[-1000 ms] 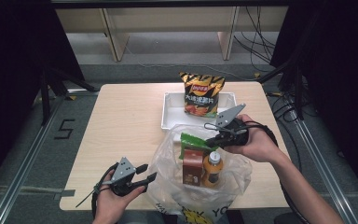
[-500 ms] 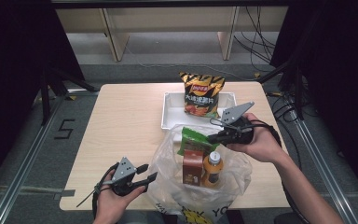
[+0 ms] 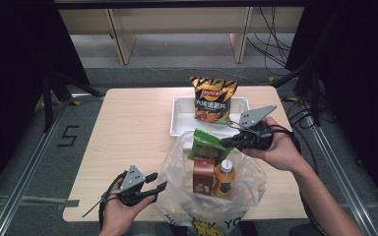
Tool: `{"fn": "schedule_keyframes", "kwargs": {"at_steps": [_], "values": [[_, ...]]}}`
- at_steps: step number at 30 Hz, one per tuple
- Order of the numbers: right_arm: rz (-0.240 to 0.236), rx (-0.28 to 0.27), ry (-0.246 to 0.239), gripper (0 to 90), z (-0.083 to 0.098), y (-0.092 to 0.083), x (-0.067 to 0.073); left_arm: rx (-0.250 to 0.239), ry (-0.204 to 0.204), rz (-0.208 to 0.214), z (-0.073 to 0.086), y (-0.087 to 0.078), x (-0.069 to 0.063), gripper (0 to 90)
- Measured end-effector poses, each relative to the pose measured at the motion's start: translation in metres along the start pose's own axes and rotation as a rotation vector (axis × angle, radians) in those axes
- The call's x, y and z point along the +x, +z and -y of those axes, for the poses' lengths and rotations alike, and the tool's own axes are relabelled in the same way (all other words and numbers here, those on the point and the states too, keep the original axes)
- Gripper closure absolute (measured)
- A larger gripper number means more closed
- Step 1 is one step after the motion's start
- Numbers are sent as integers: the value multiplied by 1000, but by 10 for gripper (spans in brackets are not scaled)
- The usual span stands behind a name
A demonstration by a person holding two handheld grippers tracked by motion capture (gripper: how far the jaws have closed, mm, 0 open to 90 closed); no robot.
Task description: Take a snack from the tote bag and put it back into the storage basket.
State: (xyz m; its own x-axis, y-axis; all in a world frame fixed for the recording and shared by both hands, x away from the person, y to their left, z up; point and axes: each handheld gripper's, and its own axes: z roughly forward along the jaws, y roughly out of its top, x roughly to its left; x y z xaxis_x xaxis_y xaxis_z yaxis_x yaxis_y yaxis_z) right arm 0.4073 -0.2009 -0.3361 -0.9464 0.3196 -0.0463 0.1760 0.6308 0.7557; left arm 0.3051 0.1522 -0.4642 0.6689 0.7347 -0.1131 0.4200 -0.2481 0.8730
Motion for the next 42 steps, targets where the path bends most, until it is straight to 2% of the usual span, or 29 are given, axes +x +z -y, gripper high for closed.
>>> {"fn": "schedule_keyframes", "kwargs": {"at_steps": [2, 3, 4, 5, 8, 12, 16, 17, 20, 23, 24, 25, 26, 29, 31, 32, 33, 35, 37, 42], "values": [[1, -9, 3, 900, 1, -1, -1, -2, -11, -2, 1, 0, 0, 524], [9, -11, 22, 900, 1, -2, 0, -2, -12, -2, 1, 0, 0, 524], [6, -19, 13, 900, 1, -2, 0, 2, -13, -3, 1, 0, 0, 525], [14, -21, 22, 900, 2, -2, 0, 2, 5, 0, 0, 0, 1, 525], [8, -21, 23, 900, 2, -3, -1, 2, 8, 2, 0, 0, 1, 525], [24, -48, 9, 900, 1, -3, -2, 1, -3, -2, 1, 0, 1, 525], [16, -53, 34, 900, 0, -4, -1, 1, -15, -2, 1, 0, 0, 525], [29, -72, 25, 900, 0, -3, -2, 0, -13, -1, 1, 0, 0, 525], [26, -87, 29, 900, 1, -4, -2, 0, -14, 3, 1, 1, 0, 525], [34, -94, 9, 900, 1, -5, -4, 1, -2, 4, 1, 1, 1, 525], [50, -113, 12, 900, 2, -5, -4, 1, -2, 4, 1, 1, 1, 525], [31, -115, 32, 900, 2, -5, -4, 2, -2, 4, 1, 1, 1, 525], [34, -124, 22, 900, 3, -5, -4, 6, 0, -3, 1, 1, 1, 525], [39, -132, 40, 900, 3, -5, -3, 7, 0, -5, 0, 1, 1, 525], [42, -141, 23, 900, 4, -6, -4, 6, 0, -4, 0, 1, 0, 525], [44, -135, 37, 900, 4, -7, -4, 6, -7, -4, 1, 1, 0, 525], [41, -137, 28, 900, 3, -7, -5, 6, -1, -4, 0, 1, 0, 525], [49, -163, 20, 900, 3, -6, -5, 1, -13, 2, 1, 2, 0, 525], [50, -164, 31, 900, 2, -8, -4, 3, -2, 3, 1, 1, 1, 525], [55, -175, 35, 900, 1, -9, -5, 2, -4, 4, 1, 1, 1, 525]]}}
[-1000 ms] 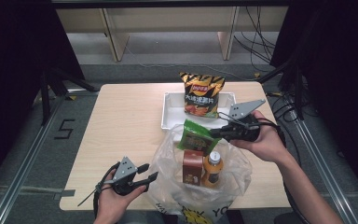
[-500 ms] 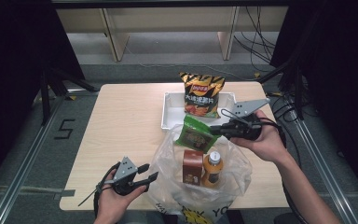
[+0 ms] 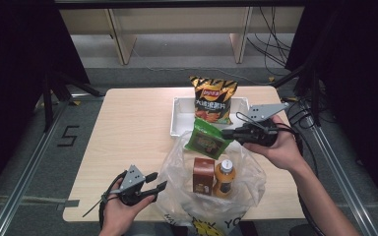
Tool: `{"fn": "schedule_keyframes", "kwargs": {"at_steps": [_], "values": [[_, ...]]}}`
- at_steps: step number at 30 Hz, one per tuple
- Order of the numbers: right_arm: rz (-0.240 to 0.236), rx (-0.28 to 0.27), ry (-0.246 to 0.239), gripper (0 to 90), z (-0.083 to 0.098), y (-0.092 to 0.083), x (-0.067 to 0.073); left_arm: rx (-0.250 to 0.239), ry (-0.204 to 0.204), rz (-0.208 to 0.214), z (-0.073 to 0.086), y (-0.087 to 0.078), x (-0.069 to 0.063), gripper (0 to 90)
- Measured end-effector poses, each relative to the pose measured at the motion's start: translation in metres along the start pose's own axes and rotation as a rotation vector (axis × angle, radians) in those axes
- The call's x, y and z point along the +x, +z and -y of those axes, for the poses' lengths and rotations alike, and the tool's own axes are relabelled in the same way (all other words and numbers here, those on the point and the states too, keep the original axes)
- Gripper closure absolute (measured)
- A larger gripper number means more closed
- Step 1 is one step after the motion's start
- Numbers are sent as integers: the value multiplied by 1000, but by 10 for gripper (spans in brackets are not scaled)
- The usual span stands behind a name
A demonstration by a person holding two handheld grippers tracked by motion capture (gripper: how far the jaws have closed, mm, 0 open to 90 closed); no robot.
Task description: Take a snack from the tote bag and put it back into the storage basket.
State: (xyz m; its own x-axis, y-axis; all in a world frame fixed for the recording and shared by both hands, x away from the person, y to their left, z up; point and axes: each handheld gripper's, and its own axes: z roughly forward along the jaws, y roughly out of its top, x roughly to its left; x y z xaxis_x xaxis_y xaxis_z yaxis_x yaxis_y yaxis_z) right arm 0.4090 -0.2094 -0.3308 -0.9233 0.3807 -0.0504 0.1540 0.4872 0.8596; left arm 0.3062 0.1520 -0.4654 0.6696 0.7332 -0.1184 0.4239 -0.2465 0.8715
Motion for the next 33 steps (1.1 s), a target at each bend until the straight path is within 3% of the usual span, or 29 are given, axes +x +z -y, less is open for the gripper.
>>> {"fn": "schedule_keyframes", "kwargs": {"at_steps": [2, 4, 5, 8, 12, 13, 14, 15, 18, 19, 20, 23, 32, 33], "values": [[-4, 3, -17, 900, -1, -2, -2, -2, -10, -2, 0, 0, -1, 525], [12, -10, -10, 900, -2, -2, -2, -4, -11, -1, 0, 0, -1, 525], [-5, -4, 7, 900, -3, -3, -1, -4, -12, -1, 0, 0, -1, 525], [-1, -14, -19, 900, -5, -4, -3, -1, -2, -2, 0, 0, 0, 525], [4, -22, -3, 900, -8, -6, -2, 3, 3, -9, 0, 0, 0, 525], [10, -31, -20, 900, -9, -7, -3, 2, -2, -8, 0, 0, 0, 525], [-6, -19, -13, 900, -9, -8, -3, 3, -6, -7, 0, 0, -1, 526], [14, -37, -20, 900, -10, -8, -3, 3, -8, -6, 0, 1, -1, 526], [11, -41, -6, 900, -12, -11, -2, 6, 13, 0, 0, 1, 0, 527], [6, -37, -21, 900, -13, -13, -4, 5, -10, -1, 0, 1, -2, 527], [17, -53, -29, 900, -13, -13, -4, 0, -8, 1, 1, 2, -1, 527], [14, -57, -6, 900, -15, -16, -3, 5, -7, 6, 1, 2, -1, 528], [26, -66, -25, 900, -20, -20, -5, 5, 0, 18, 0, 3, -2, 532], [20, -54, -7, 900, -21, -21, -4, 4, -2, 20, 0, 3, -2, 533]]}}
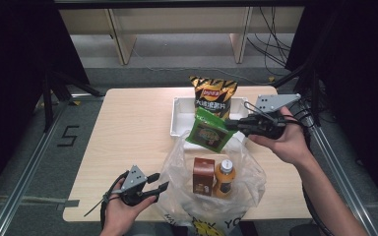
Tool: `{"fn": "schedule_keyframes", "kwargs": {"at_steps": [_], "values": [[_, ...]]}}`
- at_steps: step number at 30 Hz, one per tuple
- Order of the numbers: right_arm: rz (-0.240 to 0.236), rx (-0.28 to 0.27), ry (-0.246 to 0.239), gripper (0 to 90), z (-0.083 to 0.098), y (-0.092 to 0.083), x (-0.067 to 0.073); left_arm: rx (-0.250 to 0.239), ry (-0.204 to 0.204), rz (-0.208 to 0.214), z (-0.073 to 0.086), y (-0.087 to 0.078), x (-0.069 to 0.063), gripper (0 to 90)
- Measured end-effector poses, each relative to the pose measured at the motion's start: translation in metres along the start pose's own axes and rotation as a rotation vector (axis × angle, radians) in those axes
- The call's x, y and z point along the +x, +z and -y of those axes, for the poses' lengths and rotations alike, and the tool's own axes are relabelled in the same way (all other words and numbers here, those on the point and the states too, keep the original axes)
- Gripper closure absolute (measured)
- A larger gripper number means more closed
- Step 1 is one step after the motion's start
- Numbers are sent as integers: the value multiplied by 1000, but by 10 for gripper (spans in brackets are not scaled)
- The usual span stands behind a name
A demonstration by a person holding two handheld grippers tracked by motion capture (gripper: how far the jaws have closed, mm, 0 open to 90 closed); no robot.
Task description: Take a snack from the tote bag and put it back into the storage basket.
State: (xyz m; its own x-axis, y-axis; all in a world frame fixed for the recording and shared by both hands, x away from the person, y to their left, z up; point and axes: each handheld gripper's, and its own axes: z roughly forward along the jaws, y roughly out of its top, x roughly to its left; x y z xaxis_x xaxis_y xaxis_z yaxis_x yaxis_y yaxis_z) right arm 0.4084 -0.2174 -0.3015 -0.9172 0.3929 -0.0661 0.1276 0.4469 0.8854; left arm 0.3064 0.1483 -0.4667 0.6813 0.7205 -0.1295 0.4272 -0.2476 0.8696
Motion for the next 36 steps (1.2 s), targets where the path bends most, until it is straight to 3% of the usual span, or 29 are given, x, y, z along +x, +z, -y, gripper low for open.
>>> {"fn": "schedule_keyframes", "kwargs": {"at_steps": [5, 7, 11, 14, 22, 24, 25, 27, 28, 30, 32, 36], "values": [[7, -19, -17, 900, -5, -1, 0, -2, 23, 9, -1, -1, 0, 538], [9, -15, -16, 900, -7, -2, 0, 1, 6, 6, 0, 0, 0, 538], [18, -30, -14, 900, -10, -4, -1, 0, 24, 9, -1, -1, 0, 539], [26, -39, -24, 900, -13, -6, -3, -1, 7, -3, -1, -1, -2, 541], [29, -51, -37, 900, -23, -12, -4, 3, 26, 15, -1, 0, 0, 550], [33, -58, -18, 900, -25, -13, -3, 3, 22, 13, -1, 0, -1, 554], [39, -63, -34, 900, -26, -13, -5, 4, 28, 15, -1, 0, -1, 556], [40, -70, -37, 900, -27, -14, -5, 4, 9, 11, -1, 0, -2, 562], [33, -63, -17, 900, -28, -14, -4, 3, 10, 11, -1, 0, -2, 564], [47, -74, -36, 900, -29, -14, -6, 4, 11, 13, -1, 0, -2, 570], [41, -70, -17, 900, -30, -15, -5, 6, 26, 17, -1, 0, -1, 574], [46, -70, -39, 900, -35, -16, -8, 6, 27, 17, -2, 0, -1, 582]]}}
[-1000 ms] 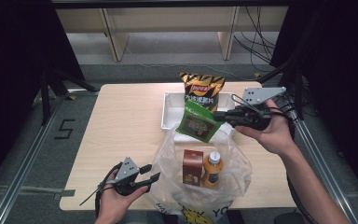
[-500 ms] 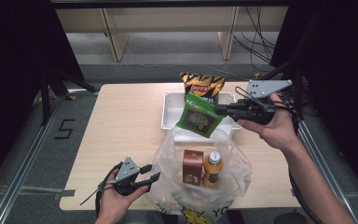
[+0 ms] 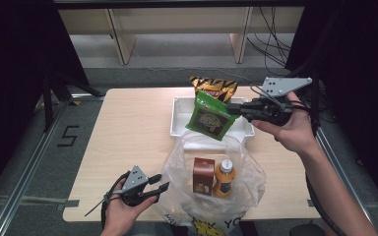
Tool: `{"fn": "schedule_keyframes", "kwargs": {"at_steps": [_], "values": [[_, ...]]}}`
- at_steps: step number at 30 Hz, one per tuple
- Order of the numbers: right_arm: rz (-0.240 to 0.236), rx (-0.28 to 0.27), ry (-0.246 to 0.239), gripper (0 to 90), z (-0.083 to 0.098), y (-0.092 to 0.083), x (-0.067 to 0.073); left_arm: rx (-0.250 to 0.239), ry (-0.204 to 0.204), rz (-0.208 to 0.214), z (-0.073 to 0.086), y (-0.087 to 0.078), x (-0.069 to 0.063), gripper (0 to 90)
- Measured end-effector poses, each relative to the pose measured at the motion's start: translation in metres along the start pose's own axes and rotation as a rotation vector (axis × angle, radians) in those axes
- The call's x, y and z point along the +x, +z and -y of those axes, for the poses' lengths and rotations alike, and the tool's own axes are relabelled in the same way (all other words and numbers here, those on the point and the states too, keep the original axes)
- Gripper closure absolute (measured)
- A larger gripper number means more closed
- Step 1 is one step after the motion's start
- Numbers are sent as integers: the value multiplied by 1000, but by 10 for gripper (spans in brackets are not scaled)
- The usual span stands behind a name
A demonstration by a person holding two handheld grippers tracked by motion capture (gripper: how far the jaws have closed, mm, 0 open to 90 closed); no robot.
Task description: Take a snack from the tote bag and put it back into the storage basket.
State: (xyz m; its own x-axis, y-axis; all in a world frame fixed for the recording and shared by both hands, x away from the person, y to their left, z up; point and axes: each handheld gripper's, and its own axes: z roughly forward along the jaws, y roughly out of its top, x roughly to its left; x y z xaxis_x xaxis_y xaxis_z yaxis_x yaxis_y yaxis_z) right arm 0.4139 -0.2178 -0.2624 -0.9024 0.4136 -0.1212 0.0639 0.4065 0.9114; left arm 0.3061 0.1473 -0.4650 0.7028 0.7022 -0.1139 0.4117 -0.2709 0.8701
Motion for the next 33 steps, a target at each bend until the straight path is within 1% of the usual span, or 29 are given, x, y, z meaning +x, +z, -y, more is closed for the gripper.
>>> {"fn": "schedule_keyframes", "kwargs": {"at_steps": [1, 2, 3, 4, 5, 6, 8, 9, 10, 11, 12, 13, 14, 15, 17, 18, 19, 20, 22, 23, 24, 25, 26, 27, 28, 30, 31, 32, 33], "values": [[-12, -4, 15, 900, -1, 1, 1, -3, -17, -4, 0, 0, -1, 584], [-12, -7, 17, 900, -2, 1, 1, -4, -19, -8, 0, 0, -1, 585], [0, -4, -4, 900, -3, 0, -1, 1, -19, -12, 0, -1, -1, 586], [3, -5, -5, 900, -3, 0, -1, 3, -19, -13, 0, -1, -1, 587], [-2, 1, 20, 900, -4, 0, 1, -1, -20, -6, 0, 0, -1, 588], [10, -19, 6, 900, -4, 1, 0, -1, -18, -2, 0, 0, -1, 590], [13, -21, 1, 900, -4, 1, -2, 1, -16, 0, 0, 0, -1, 598], [14, -23, 2, 900, -4, 2, -2, 3, 3, 6, 0, 0, 0, 603], [-1, -16, 3, 900, -4, 1, -3, 5, 4, 7, 0, 0, 0, 608], [-1, -11, 17, 900, -4, 1, -2, 6, 5, 8, 0, 0, 0, 609], [5, -14, 13, 900, -4, 1, -2, 6, -1, 6, 0, 0, -1, 611], [6, -13, 14, 900, -4, 1, -2, 8, 2, 8, 0, 0, -1, 612], [8, -15, 13, 900, -5, 1, -2, 9, -17, 7, 1, 0, -1, 613], [2, -18, 22, 900, -5, 1, -1, 8, 4, 9, 0, 0, 0, 615], [16, -28, 8, 900, -5, 1, -3, 8, 0, -3, 0, 1, -1, 618], [17, -30, 6, 900, -5, 2, -4, 6, -3, -1, -1, 1, -1, 620], [2, -17, 24, 900, -6, 1, -3, 7, -4, -1, -1, 1, -1, 622], [6, -21, 5, 900, -6, 2, -5, 8, -2, 0, -1, 1, -1, 624], [5, -21, 25, 900, -7, 2, -5, 9, -1, 1, -1, 1, -1, 628], [7, -23, 21, 900, -7, 2, -6, 10, -1, 2, -1, 1, -1, 632], [24, -40, 5, 900, -8, 2, -8, 11, -7, 1, -1, 1, -2, 635], [11, -30, 25, 900, -8, 1, -7, 12, 1, 3, -1, 1, -1, 641], [12, -37, 17, 900, -9, 1, -8, 12, 3, 4, -1, 1, -1, 646], [18, -43, 21, 900, -9, 1, -8, 11, 3, 5, -1, 1, -2, 651], [27, -45, 40, 900, -9, 0, -6, 14, 3, 3, -2, 1, -2, 657], [17, -42, 16, 900, -11, -1, -8, 15, 5, 4, -2, 1, -2, 667], [15, -45, 17, 900, -11, -1, -8, 16, 5, 5, -2, 1, -2, 672], [27, -47, 31, 900, -12, -1, -7, 18, 4, 6, -2, 1, -2, 674], [16, -42, 31, 900, -13, -1, -7, 13, -1, 7, -2, 1, -3, 675]]}}
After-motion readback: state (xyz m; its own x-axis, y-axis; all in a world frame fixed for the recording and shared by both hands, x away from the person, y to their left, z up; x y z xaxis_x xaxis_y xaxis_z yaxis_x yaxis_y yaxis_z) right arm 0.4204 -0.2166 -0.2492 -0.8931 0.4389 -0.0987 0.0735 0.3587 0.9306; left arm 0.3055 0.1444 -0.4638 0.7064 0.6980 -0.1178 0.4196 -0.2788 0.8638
